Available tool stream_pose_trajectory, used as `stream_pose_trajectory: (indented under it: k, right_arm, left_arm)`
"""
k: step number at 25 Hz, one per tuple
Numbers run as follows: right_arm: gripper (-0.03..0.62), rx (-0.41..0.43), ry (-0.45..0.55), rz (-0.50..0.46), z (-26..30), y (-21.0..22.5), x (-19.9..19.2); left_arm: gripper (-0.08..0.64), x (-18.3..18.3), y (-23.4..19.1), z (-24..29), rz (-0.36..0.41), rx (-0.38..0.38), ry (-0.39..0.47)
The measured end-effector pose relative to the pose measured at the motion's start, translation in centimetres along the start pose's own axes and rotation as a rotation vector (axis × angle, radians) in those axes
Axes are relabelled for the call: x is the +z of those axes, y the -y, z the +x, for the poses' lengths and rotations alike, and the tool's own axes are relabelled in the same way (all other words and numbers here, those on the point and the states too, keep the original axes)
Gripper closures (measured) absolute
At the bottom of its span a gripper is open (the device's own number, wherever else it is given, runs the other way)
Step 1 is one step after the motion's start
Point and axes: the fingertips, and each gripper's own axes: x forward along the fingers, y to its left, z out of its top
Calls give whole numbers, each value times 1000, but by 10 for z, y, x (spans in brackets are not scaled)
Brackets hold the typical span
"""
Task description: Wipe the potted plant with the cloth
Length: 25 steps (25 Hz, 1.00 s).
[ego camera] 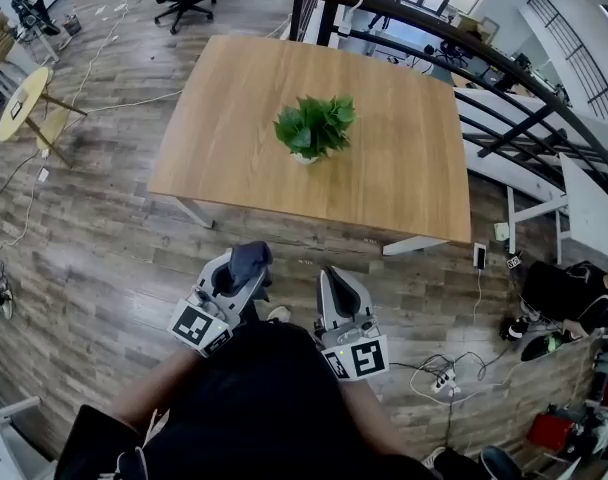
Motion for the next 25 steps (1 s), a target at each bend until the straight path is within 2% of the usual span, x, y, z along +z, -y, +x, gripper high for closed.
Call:
stream_pose_trajectory:
  k: [7,10,16,22,25]
  right_arm:
    - [572,-5,-39,14,9,16,-21]
    - [572,-20,-53,-3,21,31,-26]
    - [572,-41,-86,-53,57,76,-38]
    - [572,-59,-179,-96,95,125,-76]
    - [572,-108,-260,-92,111,153,-98]
  left_arm:
    - [425,-23,-29,14,-18,23,-71]
    - [425,-45,-50,35,-29,0,-117]
    - [425,-75,-104,88,-59,4,-180]
    - [425,-97,-139,131,-30,-23,-178]
    - [425,-105,-165,144,-46,-3,-190]
